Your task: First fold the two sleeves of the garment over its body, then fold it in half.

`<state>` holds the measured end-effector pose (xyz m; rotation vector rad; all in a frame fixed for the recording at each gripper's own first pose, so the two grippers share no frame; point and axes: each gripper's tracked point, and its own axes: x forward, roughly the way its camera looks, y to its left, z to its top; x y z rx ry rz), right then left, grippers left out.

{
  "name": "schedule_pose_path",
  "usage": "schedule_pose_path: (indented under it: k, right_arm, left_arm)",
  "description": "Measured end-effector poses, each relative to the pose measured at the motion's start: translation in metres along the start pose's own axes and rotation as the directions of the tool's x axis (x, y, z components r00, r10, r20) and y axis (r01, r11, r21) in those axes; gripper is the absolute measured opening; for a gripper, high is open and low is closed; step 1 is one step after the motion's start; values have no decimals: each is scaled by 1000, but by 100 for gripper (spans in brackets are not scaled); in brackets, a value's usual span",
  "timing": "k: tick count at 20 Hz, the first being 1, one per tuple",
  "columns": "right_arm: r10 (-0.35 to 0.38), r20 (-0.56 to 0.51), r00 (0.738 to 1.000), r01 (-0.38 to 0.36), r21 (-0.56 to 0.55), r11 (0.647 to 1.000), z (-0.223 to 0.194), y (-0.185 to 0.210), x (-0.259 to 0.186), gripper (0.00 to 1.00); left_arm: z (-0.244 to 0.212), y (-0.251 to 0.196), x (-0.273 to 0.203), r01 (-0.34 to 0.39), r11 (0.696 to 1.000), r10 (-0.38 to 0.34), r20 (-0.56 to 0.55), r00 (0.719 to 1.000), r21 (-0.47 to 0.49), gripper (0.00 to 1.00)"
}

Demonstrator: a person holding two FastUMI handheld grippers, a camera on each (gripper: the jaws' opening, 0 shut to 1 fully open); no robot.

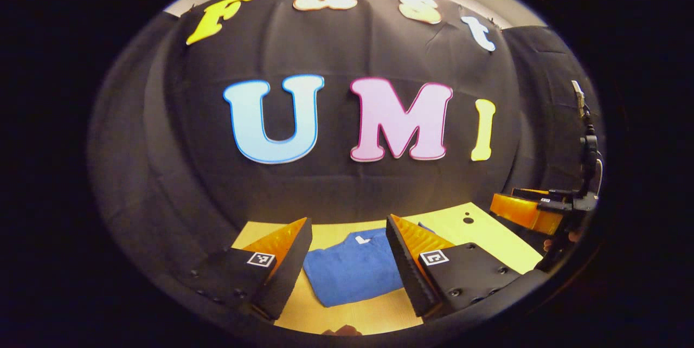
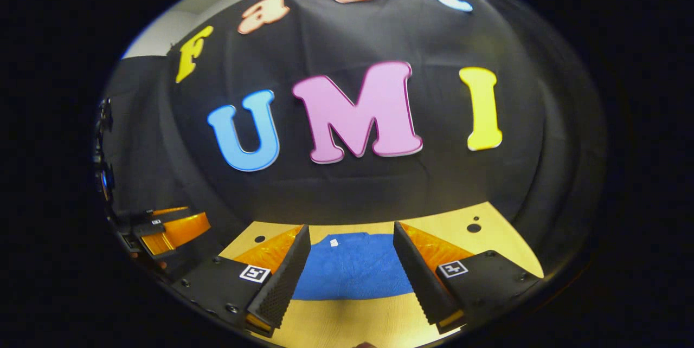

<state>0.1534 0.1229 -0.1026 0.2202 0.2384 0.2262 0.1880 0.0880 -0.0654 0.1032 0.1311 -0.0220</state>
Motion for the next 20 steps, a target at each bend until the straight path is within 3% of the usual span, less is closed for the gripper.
schedule_pose_path:
  k: [2,4,8,15,20]
  right_arm:
    - [5,52,999,-2,-51,999,7,12,-44,96]
    - [-14,85,996,22,-95,995,15,15,-81,95]
    - [-32,112,993,43,-99,994,24,24,-151,96]
    - [-32,109,994,47,-135,990,16,25,-185,95]
    - [-31,128,991,49,-138,989,22,17,-188,96]
  left_arm:
    - [27,-13,-53,-18,999,14,131,991,35,77]
    - [32,-25,-97,-19,997,5,189,982,75,77]
    - [4,-50,-153,10,1000,-12,148,989,12,78]
    - [-38,-39,-165,-14,995,16,22,1000,-97,77]
    - [-31,-40,-170,-47,997,49,31,998,-59,78]
